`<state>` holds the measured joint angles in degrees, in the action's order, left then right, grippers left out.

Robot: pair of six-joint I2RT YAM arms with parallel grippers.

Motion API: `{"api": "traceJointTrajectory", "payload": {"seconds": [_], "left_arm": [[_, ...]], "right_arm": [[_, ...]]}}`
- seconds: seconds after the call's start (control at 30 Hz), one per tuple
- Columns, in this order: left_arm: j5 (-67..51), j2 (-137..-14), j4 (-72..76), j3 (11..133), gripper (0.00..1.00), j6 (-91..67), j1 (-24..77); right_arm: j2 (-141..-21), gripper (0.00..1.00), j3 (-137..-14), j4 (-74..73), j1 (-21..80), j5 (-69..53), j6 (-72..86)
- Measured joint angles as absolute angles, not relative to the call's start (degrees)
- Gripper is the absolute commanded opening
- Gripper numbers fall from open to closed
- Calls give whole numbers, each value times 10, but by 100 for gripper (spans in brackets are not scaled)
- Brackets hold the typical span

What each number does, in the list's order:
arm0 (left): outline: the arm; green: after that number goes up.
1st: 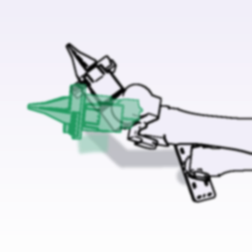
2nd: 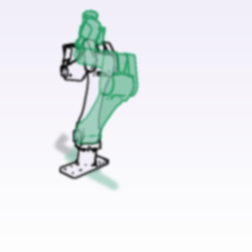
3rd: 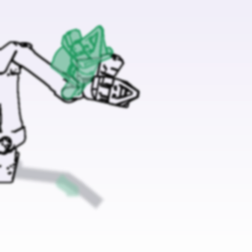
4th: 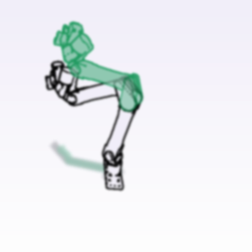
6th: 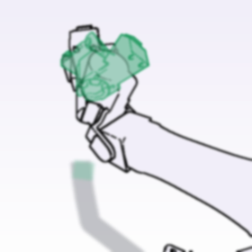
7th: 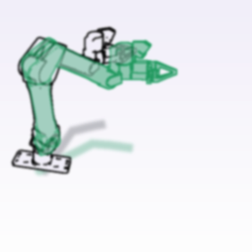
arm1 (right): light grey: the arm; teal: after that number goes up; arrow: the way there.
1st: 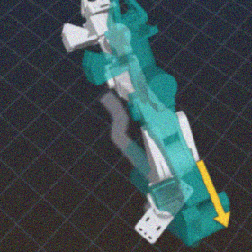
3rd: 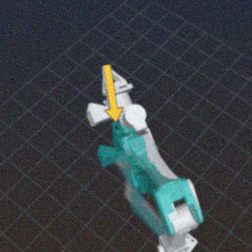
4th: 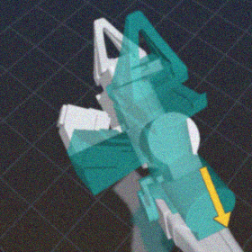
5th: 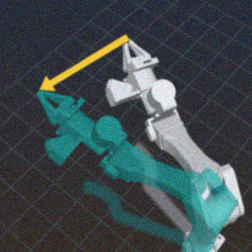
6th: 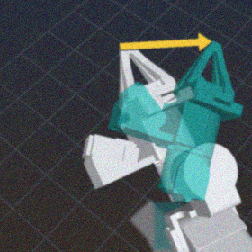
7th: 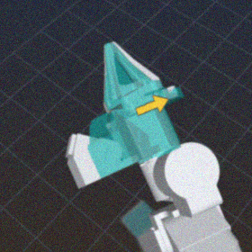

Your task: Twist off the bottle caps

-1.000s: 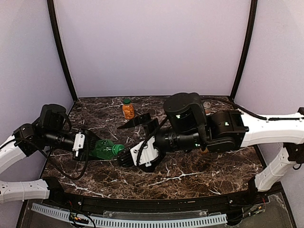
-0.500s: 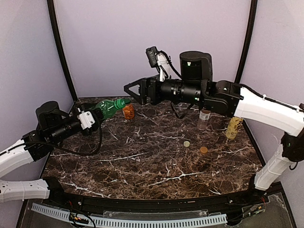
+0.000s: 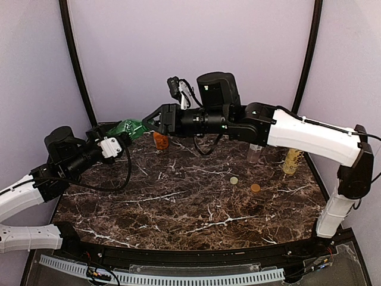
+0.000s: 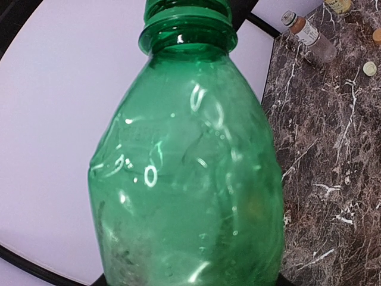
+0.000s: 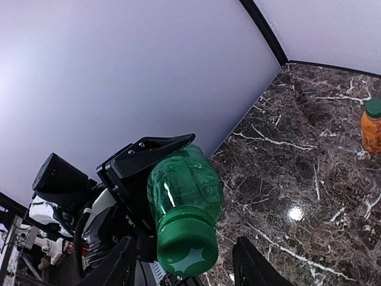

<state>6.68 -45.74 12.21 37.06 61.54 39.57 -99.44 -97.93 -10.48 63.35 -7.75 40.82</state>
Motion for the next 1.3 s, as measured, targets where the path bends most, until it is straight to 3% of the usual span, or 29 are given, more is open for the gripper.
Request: {"api": "traceJointTrajectory", "payload": {"seconds": [0.2, 0.4, 0.43, 0.73, 1.3], "left_arm": [[67, -457, 122, 370, 1, 619, 397], [67, -457, 123, 370, 1, 621, 397], [67, -457, 123, 370, 1, 622, 397], [29, -445, 83, 372, 1, 604, 397], [-317, -438, -279, 427, 1, 518, 399]], "right_arm": [[-998, 36, -981, -103, 632, -97, 421], [-1010, 2, -988, -103, 627, -115, 425], [-1010, 0, -988, -103, 626, -120, 421], [-999, 0, -972, -109, 625, -148, 314], [-877, 0, -835, -151, 767, -147, -311]]}}
